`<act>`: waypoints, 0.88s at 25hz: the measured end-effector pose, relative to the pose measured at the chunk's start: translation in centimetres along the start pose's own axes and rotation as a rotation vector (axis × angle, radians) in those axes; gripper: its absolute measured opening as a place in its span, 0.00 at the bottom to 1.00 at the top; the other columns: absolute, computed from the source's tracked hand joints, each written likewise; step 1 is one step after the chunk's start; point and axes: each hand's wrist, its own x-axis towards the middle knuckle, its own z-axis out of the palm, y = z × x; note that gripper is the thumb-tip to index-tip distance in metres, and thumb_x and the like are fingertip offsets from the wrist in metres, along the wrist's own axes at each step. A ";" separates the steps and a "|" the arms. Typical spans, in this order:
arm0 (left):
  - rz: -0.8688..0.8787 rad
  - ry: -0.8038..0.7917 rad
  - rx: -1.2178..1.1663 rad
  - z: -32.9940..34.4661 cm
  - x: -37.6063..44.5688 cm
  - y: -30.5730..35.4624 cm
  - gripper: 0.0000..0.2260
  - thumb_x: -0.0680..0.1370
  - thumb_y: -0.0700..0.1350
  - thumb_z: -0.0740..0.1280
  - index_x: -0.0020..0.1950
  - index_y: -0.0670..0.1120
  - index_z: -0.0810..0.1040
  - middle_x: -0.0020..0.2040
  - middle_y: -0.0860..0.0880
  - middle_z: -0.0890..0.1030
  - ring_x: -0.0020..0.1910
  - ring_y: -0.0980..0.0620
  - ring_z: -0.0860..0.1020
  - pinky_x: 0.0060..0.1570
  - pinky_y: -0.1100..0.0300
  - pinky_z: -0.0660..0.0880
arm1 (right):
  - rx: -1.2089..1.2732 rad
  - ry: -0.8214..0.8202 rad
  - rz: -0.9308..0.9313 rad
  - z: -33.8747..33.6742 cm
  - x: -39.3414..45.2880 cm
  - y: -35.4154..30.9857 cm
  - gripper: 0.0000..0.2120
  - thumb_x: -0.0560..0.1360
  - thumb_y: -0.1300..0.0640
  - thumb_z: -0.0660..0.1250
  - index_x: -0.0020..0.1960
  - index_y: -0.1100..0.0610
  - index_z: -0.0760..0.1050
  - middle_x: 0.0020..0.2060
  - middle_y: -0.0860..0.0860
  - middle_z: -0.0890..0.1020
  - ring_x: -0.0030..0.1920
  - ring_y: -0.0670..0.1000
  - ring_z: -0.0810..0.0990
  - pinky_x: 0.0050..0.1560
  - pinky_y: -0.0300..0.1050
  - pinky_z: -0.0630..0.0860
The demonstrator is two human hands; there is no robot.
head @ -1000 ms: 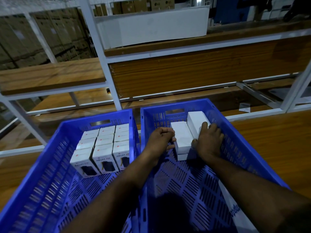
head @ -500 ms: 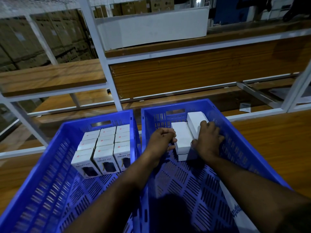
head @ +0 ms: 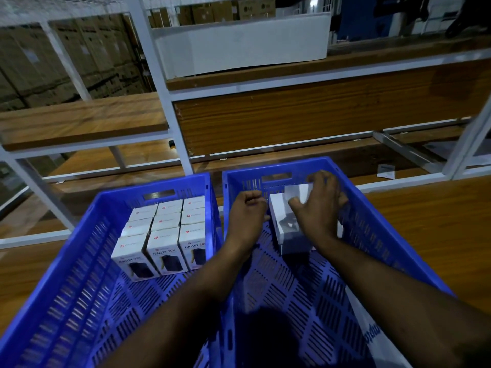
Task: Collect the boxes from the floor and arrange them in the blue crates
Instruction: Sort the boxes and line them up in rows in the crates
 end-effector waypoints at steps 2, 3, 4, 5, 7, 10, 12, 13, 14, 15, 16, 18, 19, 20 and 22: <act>0.153 0.107 0.047 -0.6 0.3 0.2 0.08 0.83 0.42 0.64 0.61 0.46 0.75 0.55 0.49 0.79 0.53 0.54 0.81 0.48 0.62 0.81 | 0.048 0.014 -0.081 0.1 -0.3 -1.6 0.23 0.65 0.54 0.73 0.58 0.52 0.70 0.63 0.55 0.71 0.65 0.58 0.70 0.64 0.60 0.64; 0.216 0.162 0.084 -1.1 0.6 0.4 0.07 0.82 0.42 0.65 0.60 0.47 0.76 0.55 0.50 0.79 0.52 0.55 0.81 0.48 0.62 0.81 | 0.067 0.027 -0.135 0.2 -0.6 -2.4 0.22 0.66 0.55 0.73 0.59 0.52 0.72 0.64 0.55 0.71 0.66 0.57 0.69 0.65 0.59 0.62; 0.267 0.210 0.127 -1.6 0.8 0.6 0.07 0.82 0.42 0.65 0.59 0.48 0.76 0.54 0.51 0.80 0.51 0.56 0.80 0.48 0.63 0.80 | 0.093 0.039 -0.187 0.3 -0.9 -3.1 0.22 0.66 0.55 0.72 0.60 0.52 0.73 0.65 0.55 0.71 0.67 0.57 0.69 0.67 0.58 0.61; 0.296 0.251 0.172 -2.1 1.0 0.7 0.07 0.82 0.42 0.65 0.58 0.48 0.77 0.54 0.52 0.80 0.51 0.58 0.80 0.48 0.64 0.78 | 0.123 0.044 -0.229 0.5 -1.2 -3.8 0.23 0.66 0.56 0.72 0.60 0.53 0.75 0.66 0.55 0.72 0.68 0.56 0.68 0.67 0.57 0.61; 0.264 0.321 0.215 -3.2 1.6 0.4 0.07 0.81 0.42 0.65 0.58 0.48 0.76 0.54 0.51 0.80 0.51 0.59 0.79 0.48 0.65 0.76 | 0.159 0.011 -0.292 1.1 -2.2 -4.7 0.23 0.66 0.56 0.72 0.61 0.53 0.77 0.65 0.54 0.73 0.69 0.55 0.67 0.67 0.55 0.61; 0.138 0.390 0.175 -4.3 2.6 -0.5 0.06 0.80 0.42 0.63 0.56 0.51 0.75 0.52 0.48 0.81 0.51 0.48 0.80 0.51 0.53 0.78 | 0.087 -0.124 -0.370 3.0 -4.3 -4.6 0.23 0.66 0.55 0.73 0.60 0.52 0.77 0.63 0.54 0.74 0.68 0.56 0.69 0.66 0.53 0.63; 0.117 0.385 0.154 -4.3 2.7 -0.7 0.06 0.80 0.42 0.63 0.56 0.50 0.75 0.51 0.48 0.81 0.50 0.47 0.81 0.52 0.50 0.79 | 0.010 -0.217 -0.415 4.2 -5.6 -4.0 0.21 0.67 0.54 0.74 0.59 0.52 0.76 0.61 0.53 0.75 0.65 0.55 0.70 0.63 0.52 0.64; 0.115 0.373 0.156 -4.1 2.6 -0.6 0.06 0.80 0.42 0.64 0.56 0.50 0.76 0.51 0.49 0.81 0.51 0.49 0.80 0.51 0.52 0.79 | -0.032 -0.254 -0.447 4.5 -6.2 -3.6 0.20 0.67 0.54 0.74 0.58 0.52 0.75 0.59 0.52 0.75 0.63 0.55 0.71 0.61 0.52 0.65; 0.115 0.364 0.157 -4.0 2.4 -0.5 0.06 0.81 0.42 0.64 0.57 0.49 0.76 0.51 0.50 0.80 0.51 0.51 0.80 0.51 0.55 0.79 | -0.086 -0.287 -0.487 4.8 -6.7 -3.3 0.19 0.67 0.52 0.74 0.57 0.52 0.75 0.56 0.51 0.75 0.61 0.54 0.72 0.59 0.51 0.67; 0.114 0.356 0.153 -3.9 2.3 -0.4 0.07 0.81 0.42 0.64 0.58 0.48 0.76 0.51 0.51 0.80 0.52 0.52 0.79 0.50 0.57 0.78 | -0.149 -0.323 -0.528 4.9 -7.2 -3.0 0.19 0.67 0.50 0.74 0.55 0.52 0.75 0.54 0.51 0.75 0.59 0.54 0.73 0.56 0.51 0.68; 0.118 0.350 0.142 -3.8 2.2 -0.4 0.07 0.81 0.42 0.64 0.58 0.47 0.76 0.51 0.51 0.80 0.51 0.53 0.79 0.50 0.58 0.78 | -0.218 -0.361 -0.564 4.9 -7.6 -2.7 0.20 0.65 0.48 0.75 0.54 0.53 0.75 0.52 0.51 0.76 0.56 0.55 0.74 0.53 0.52 0.69; 0.122 0.335 0.148 -3.8 2.1 -0.5 0.06 0.81 0.41 0.64 0.57 0.48 0.76 0.51 0.51 0.80 0.50 0.54 0.79 0.49 0.59 0.78 | -0.367 -0.450 -0.617 5.0 -8.2 -2.1 0.25 0.60 0.43 0.78 0.51 0.54 0.76 0.47 0.53 0.77 0.50 0.57 0.75 0.47 0.53 0.71; 0.122 0.326 0.172 -3.8 2.0 -0.5 0.05 0.81 0.41 0.64 0.56 0.49 0.75 0.50 0.51 0.80 0.50 0.55 0.79 0.49 0.60 0.77 | -0.436 -0.502 -0.645 5.1 -8.5 -1.7 0.27 0.57 0.42 0.79 0.50 0.55 0.77 0.45 0.54 0.78 0.47 0.57 0.76 0.44 0.53 0.71; 0.122 0.322 0.192 -3.7 2.0 -0.5 0.05 0.81 0.41 0.64 0.55 0.50 0.75 0.50 0.52 0.79 0.50 0.56 0.78 0.49 0.61 0.77 | -0.480 -0.548 -0.666 5.4 -8.7 -1.3 0.30 0.54 0.41 0.80 0.49 0.55 0.77 0.44 0.55 0.78 0.45 0.58 0.76 0.42 0.53 0.72; 0.121 0.320 0.205 -3.7 2.0 -0.5 0.05 0.81 0.41 0.64 0.55 0.50 0.75 0.50 0.53 0.79 0.49 0.57 0.78 0.50 0.60 0.77 | -0.534 -0.627 -0.711 6.2 -9.0 -0.6 0.33 0.52 0.41 0.80 0.51 0.57 0.79 0.44 0.56 0.79 0.44 0.58 0.78 0.41 0.52 0.74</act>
